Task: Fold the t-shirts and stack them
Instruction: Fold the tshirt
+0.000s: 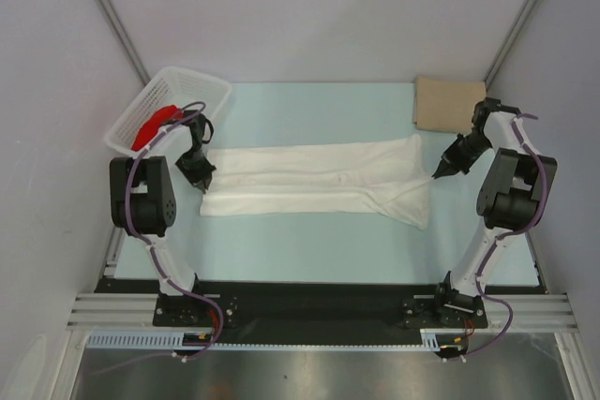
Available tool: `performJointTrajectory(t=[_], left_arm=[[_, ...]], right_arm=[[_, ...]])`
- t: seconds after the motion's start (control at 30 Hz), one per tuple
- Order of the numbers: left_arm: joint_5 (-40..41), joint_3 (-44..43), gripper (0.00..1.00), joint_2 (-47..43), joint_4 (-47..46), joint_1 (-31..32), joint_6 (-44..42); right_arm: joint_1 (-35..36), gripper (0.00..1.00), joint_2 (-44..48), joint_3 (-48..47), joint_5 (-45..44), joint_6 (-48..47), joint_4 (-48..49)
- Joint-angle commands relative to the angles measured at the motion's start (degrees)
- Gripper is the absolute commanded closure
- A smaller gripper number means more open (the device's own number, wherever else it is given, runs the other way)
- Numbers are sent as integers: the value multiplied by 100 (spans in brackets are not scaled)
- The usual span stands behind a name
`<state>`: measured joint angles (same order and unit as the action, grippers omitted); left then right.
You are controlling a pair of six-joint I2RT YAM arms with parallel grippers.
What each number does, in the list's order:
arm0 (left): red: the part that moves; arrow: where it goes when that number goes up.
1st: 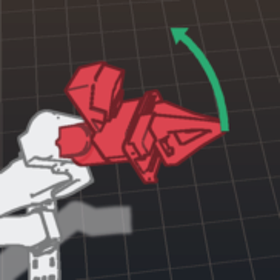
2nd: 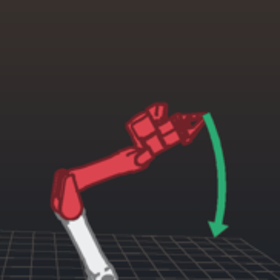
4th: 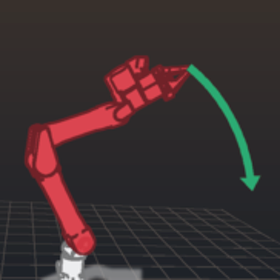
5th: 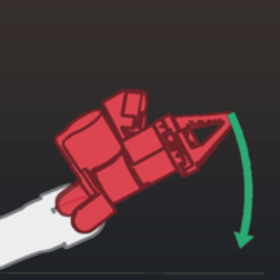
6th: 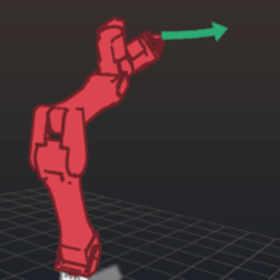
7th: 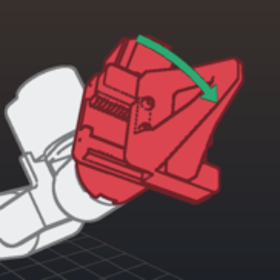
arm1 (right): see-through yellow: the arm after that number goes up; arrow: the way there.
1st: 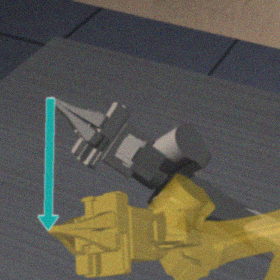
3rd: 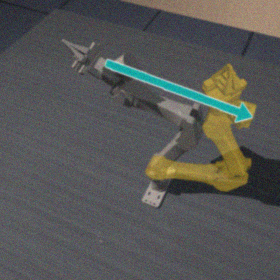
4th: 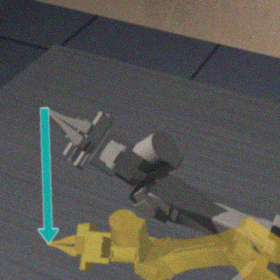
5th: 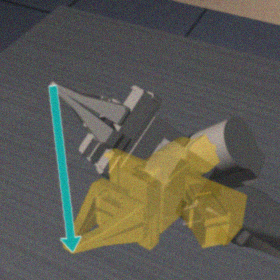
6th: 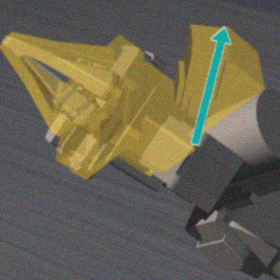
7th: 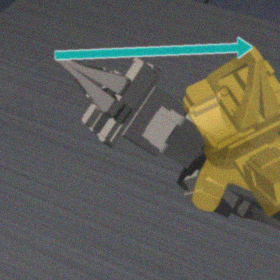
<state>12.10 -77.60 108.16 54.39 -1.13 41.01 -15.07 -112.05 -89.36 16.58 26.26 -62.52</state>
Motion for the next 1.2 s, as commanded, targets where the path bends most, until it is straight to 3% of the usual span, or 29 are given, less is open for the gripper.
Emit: performJointTrajectory(t=[0.0, 0.37, 0.47, 0.5, 0.6, 0.8, 0.83, 1.0, 1.07, 1.17], left_arm=[[337, -211, 100, 135, 160, 16, 47], [478, -317, 100, 223, 221, 42, 231], [583, -160, 80, 30, 81, 77, 284], [566, -98, 67, -49, 2, 69, 267], [583, 35, 42, -321, -201, 69, 249], [741, 158, 32, -796, -262, 349, 196], [776, 184, 30, -840, -245, 376, 214], [864, 535, 14, -1279, -421, 490, 153], [943, 649, 8, -1411, -429, 508, -5], [716, 1008, 7, -1675, -797, 543, -462]], right_arm=[[39, 100, -176, -354, -93, -112, 47], [74, 100, -528, -687, -146, -209, -6], [92, 100, -581, -758, -94, -253, -32], [101, 100, -599, -819, -102, -253, -49], [136, 100, -607, -925, -111, -279, -32], [232, 97, -678, -1013, 82, -244, 38], [294, 86, -713, -1057, 74, -262, 38], [417, 81, -810, -1232, -5, -227, 12], [426, 70, -827, -1381, -110, -235, -32], [452, 58, -836, -1584, -435, -384, -163]])
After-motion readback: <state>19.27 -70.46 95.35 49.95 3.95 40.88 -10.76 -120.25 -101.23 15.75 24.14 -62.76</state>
